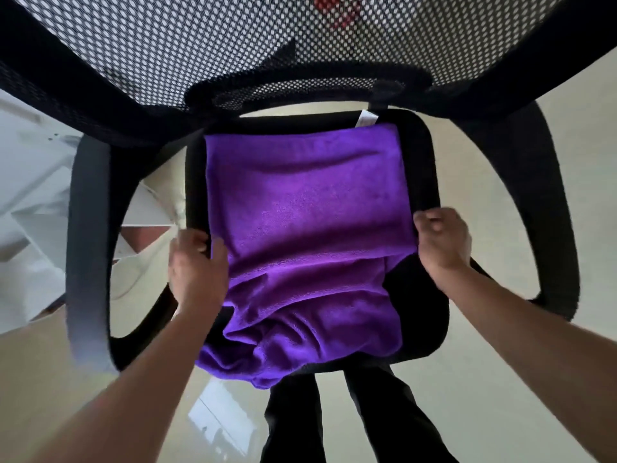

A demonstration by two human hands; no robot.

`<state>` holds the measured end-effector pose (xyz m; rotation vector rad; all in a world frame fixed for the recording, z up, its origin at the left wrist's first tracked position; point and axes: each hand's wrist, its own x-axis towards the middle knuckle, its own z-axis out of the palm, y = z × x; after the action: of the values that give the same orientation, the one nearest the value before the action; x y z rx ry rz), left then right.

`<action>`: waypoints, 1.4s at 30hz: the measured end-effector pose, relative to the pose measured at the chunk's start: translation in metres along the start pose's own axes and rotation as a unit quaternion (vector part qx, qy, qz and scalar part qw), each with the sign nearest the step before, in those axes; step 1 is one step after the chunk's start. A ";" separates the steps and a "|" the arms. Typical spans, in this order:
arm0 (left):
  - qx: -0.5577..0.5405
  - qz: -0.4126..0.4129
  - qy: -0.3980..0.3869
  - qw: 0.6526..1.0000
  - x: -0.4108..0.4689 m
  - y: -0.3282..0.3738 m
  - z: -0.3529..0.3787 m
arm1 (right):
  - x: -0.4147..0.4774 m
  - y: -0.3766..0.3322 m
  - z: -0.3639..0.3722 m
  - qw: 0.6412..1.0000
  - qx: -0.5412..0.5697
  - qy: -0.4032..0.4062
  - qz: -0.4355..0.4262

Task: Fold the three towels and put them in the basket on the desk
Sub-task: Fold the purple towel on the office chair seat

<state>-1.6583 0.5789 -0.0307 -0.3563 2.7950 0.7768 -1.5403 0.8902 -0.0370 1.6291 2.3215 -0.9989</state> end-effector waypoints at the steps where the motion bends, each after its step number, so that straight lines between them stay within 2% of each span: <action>1: 0.004 0.007 -0.017 1.000 -0.022 -0.016 -0.003 | -0.020 0.019 0.002 1.000 0.007 -0.016 0.015; 3: 0.028 0.004 -0.055 0.998 -0.067 -0.045 -0.007 | -0.060 0.051 0.006 0.997 0.012 -0.059 0.044; 7: 0.118 -0.005 -0.106 0.987 -0.133 -0.082 -0.002 | -0.107 0.084 0.027 0.979 -0.073 -0.185 0.041; 9: 0.110 -0.003 -0.128 0.986 -0.146 -0.091 0.003 | -0.121 0.085 0.035 0.964 -0.089 -0.246 0.039; 10: 0.098 -0.015 -0.138 0.985 -0.149 -0.089 0.005 | -0.125 0.083 0.036 0.964 -0.061 -0.254 0.045; 13: 0.021 -0.135 -0.130 0.982 -0.147 -0.076 0.007 | -0.122 0.070 0.026 0.966 0.100 -0.213 0.109; 16: -0.114 -0.237 -0.111 0.958 -0.142 -0.063 -0.002 | -0.119 0.059 0.006 0.965 0.183 -0.157 0.106; 18: -0.214 -0.295 -0.120 0.923 -0.141 -0.063 -0.005 | -0.122 0.062 -0.004 0.969 0.186 -0.140 0.086; 21: -0.283 -0.364 -0.231 0.857 -0.153 -0.074 -0.018 | -0.142 0.075 -0.018 0.958 0.191 -0.196 0.078; 23: -0.277 -0.341 -0.315 0.841 -0.163 -0.081 -0.028 | -0.157 0.087 -0.028 0.945 0.183 -0.258 0.079; 25: -0.259 -0.298 -0.339 0.854 -0.174 -0.090 -0.046 | -0.172 0.104 -0.036 0.947 0.157 -0.265 0.088; 30: -0.278 -0.240 -0.300 0.881 -0.164 -0.099 -0.083 | -0.203 0.111 -0.064 0.972 0.143 -0.173 0.073; 34: -0.284 -0.200 -0.251 0.903 -0.128 -0.088 -0.081 | -0.179 0.094 -0.060 0.981 0.166 -0.089 0.053; 42: -0.335 -0.190 -0.178 0.906 -0.052 -0.042 -0.039 | -0.088 0.028 -0.033 0.951 0.264 -0.148 0.058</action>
<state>-1.6022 0.5323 -0.0041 -0.7514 1.9591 1.4991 -1.4718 0.8458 0.0164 1.6033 1.8336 -1.8062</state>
